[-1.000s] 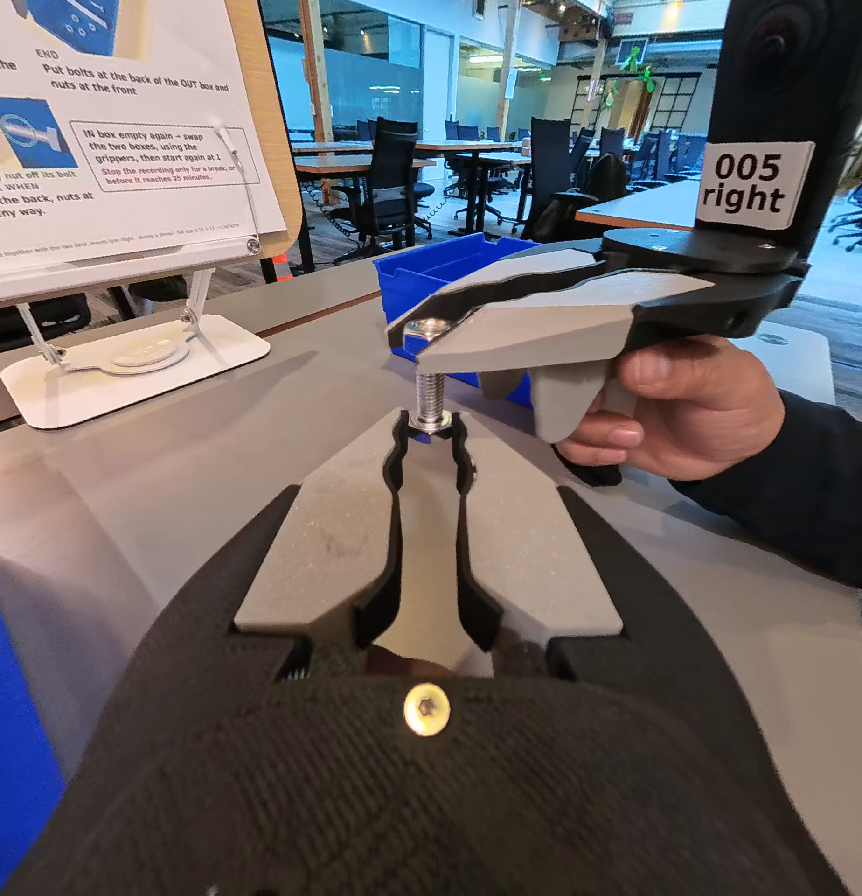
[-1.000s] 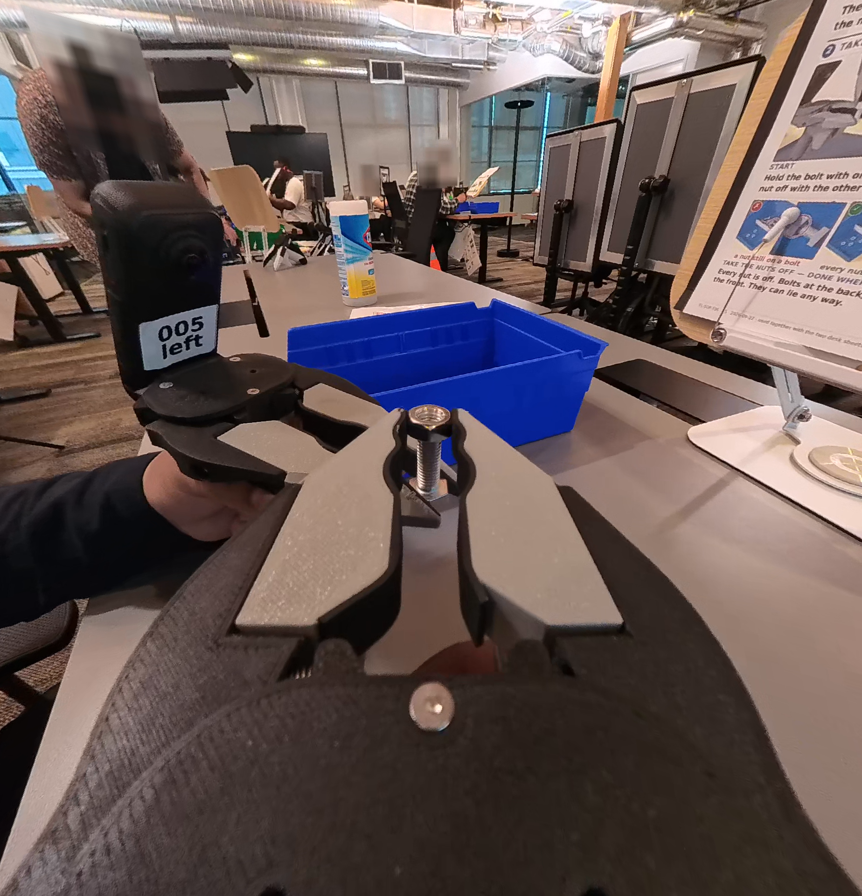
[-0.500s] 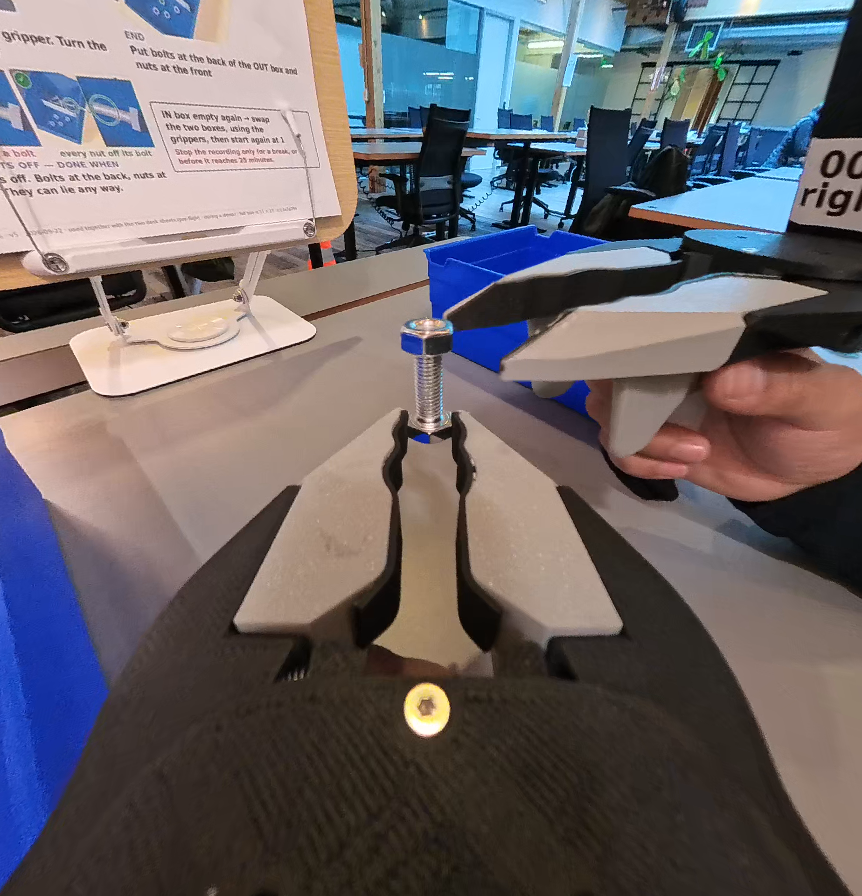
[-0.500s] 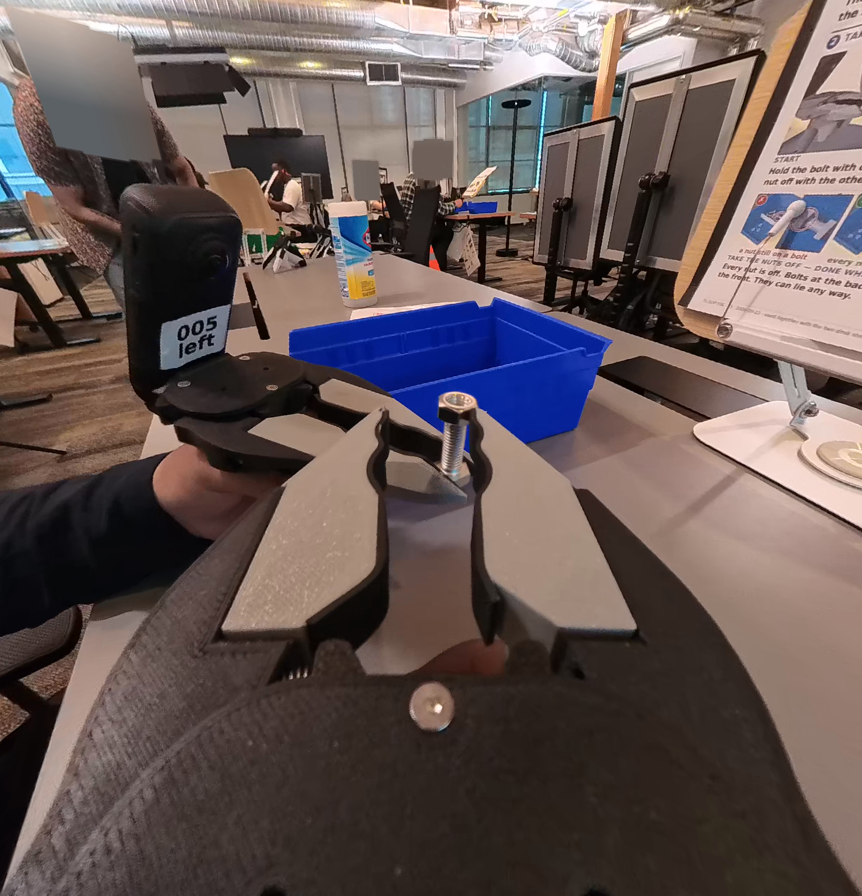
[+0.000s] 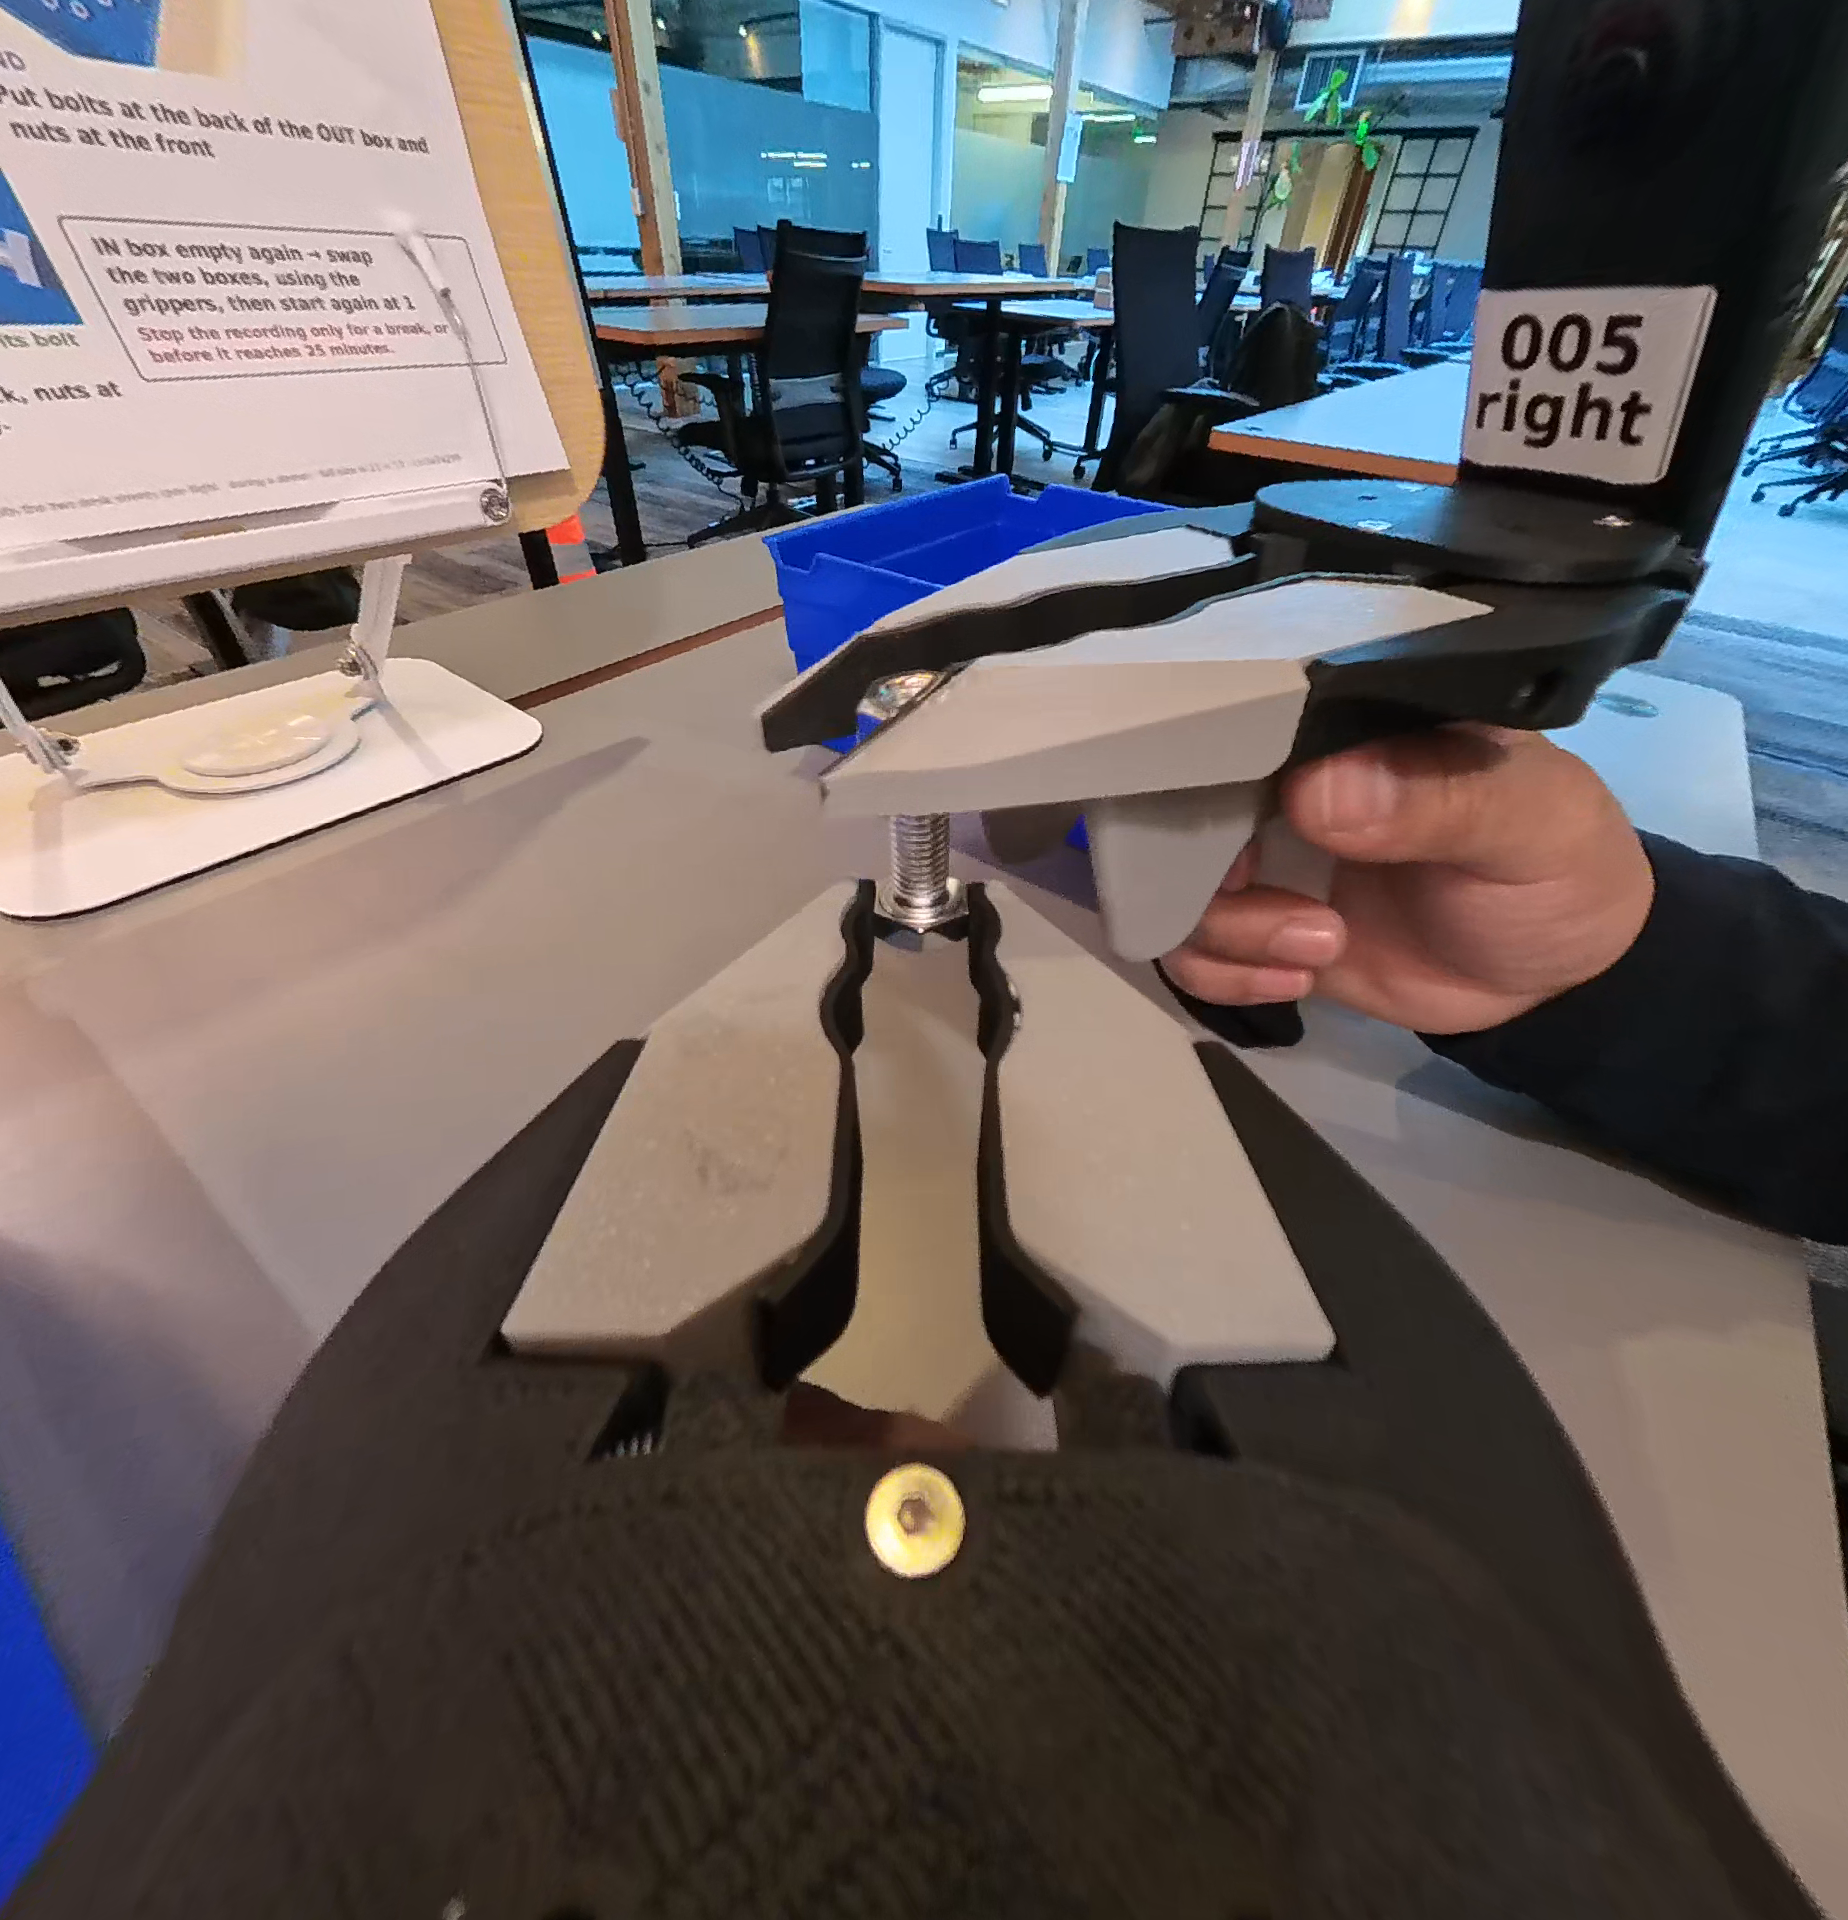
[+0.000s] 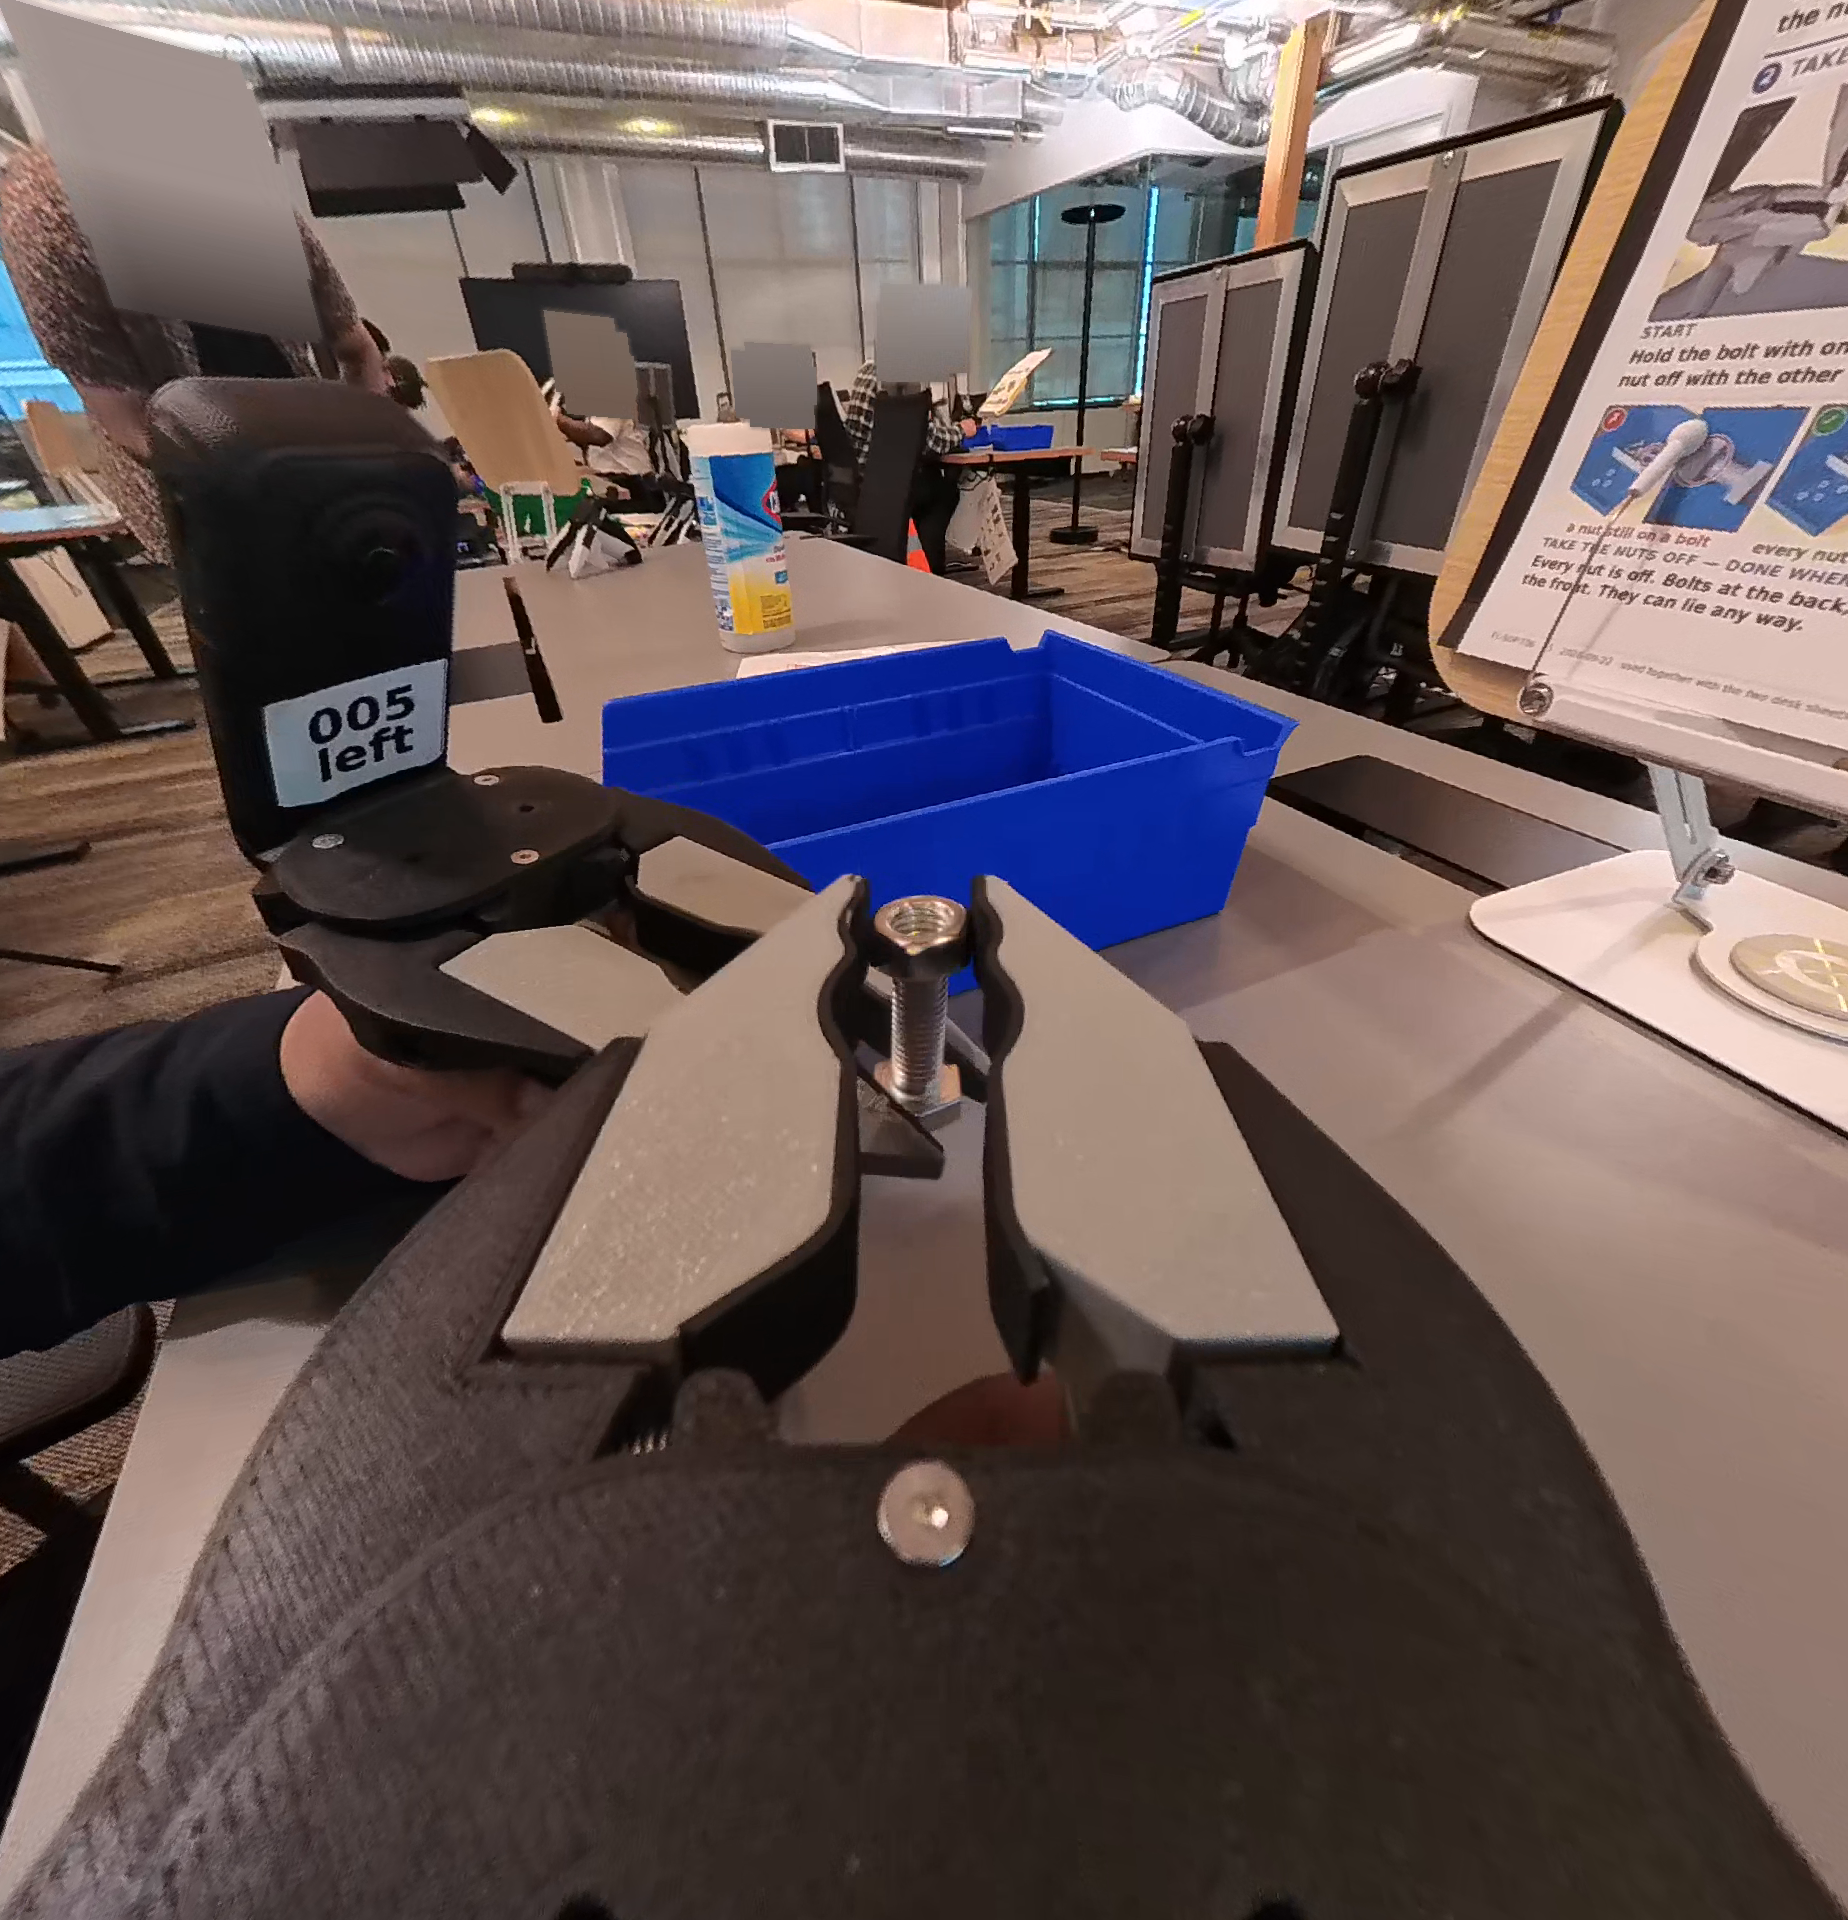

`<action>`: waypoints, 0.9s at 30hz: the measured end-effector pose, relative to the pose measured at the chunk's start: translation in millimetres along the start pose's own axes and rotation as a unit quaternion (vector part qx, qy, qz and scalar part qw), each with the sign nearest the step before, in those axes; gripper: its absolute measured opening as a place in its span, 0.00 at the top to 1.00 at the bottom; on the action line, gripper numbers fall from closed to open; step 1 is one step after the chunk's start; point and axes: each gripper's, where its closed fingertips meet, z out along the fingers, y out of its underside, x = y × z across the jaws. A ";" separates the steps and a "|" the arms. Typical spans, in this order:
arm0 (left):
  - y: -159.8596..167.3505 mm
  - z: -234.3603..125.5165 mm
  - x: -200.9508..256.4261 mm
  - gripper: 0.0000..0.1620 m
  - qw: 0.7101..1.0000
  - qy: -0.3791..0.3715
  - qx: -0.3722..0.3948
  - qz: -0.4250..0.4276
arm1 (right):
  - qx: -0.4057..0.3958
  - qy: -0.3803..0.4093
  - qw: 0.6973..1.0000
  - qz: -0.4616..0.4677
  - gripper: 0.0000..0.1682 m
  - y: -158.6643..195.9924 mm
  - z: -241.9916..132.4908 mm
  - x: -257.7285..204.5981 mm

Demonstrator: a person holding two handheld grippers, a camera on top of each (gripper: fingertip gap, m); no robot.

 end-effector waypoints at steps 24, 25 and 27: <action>4.1 -0.6 -12.2 0.91 0.999 -0.034 -0.012 0.011 | -0.006 0.020 1.000 -0.002 0.89 4.9 3.9 2.2; 4.1 -0.1 -10.2 0.91 0.999 -0.032 -0.012 0.013 | -0.006 0.021 1.000 -0.002 0.90 4.8 3.9 2.7; 3.8 0.7 -5.9 0.91 1.000 -0.022 -0.011 0.015 | -0.004 0.017 1.000 -0.002 0.90 4.1 3.8 1.7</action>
